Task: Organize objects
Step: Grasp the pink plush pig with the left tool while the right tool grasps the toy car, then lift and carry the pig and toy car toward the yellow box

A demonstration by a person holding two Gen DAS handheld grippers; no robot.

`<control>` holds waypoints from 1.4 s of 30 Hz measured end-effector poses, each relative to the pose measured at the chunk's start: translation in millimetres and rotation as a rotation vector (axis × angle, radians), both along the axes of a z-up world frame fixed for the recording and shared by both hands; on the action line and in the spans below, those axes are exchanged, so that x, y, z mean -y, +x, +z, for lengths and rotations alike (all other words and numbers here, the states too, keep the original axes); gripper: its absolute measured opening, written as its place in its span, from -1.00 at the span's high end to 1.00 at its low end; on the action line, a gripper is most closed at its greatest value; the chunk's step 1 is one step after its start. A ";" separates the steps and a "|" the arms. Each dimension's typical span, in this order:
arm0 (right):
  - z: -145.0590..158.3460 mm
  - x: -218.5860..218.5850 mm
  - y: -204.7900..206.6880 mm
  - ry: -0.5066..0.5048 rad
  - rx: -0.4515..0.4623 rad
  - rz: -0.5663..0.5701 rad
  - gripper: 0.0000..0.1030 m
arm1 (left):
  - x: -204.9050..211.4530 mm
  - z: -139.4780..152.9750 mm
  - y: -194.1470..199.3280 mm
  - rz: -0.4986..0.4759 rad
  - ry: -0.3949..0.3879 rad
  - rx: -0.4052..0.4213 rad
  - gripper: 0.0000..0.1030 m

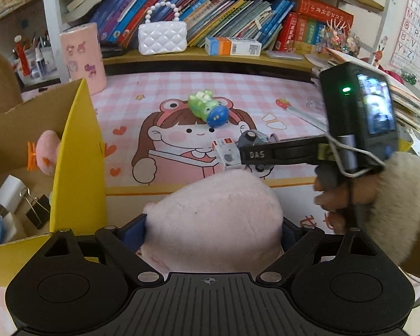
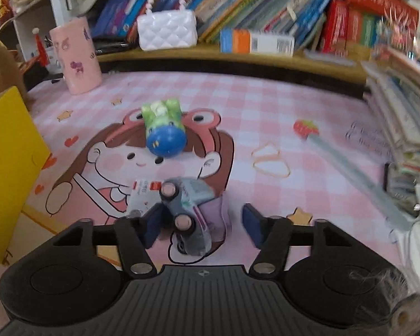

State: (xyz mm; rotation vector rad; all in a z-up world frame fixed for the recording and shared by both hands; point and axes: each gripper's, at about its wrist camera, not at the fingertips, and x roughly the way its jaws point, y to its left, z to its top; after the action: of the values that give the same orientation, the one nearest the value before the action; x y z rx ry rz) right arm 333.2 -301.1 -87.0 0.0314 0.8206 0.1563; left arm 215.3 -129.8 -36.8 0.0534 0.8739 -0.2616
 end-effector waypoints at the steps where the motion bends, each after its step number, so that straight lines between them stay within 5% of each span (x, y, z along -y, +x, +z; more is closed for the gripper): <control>1: -2.4 1.4 1.2 0.022 -0.013 0.004 0.16 | -0.4 1.1 -1.3 0.001 -0.003 0.003 -0.78; 10: 16.5 12.2 -33.0 0.038 -0.001 -0.070 0.18 | -6.3 11.4 -10.6 -0.005 -0.037 0.026 -0.78; 18: 61.0 16.1 -109.4 0.017 0.020 -0.162 0.18 | -1.7 12.1 -28.3 -0.070 -0.055 0.033 -0.78; 30: 81.9 -14.5 -192.2 -0.029 0.040 -0.223 0.17 | -28.1 19.8 -69.7 -0.117 -0.113 0.069 -0.78; 42: 82.2 -88.7 -247.3 -0.024 0.020 -0.148 0.17 | -116.6 24.8 -126.3 0.047 -0.119 0.063 -0.78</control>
State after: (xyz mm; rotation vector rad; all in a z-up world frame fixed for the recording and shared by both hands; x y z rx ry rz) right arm 85.9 -212.4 -4.8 0.0673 0.7968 0.0070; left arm 89.0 -13.3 -12.0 -0.0690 0.7946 -0.2662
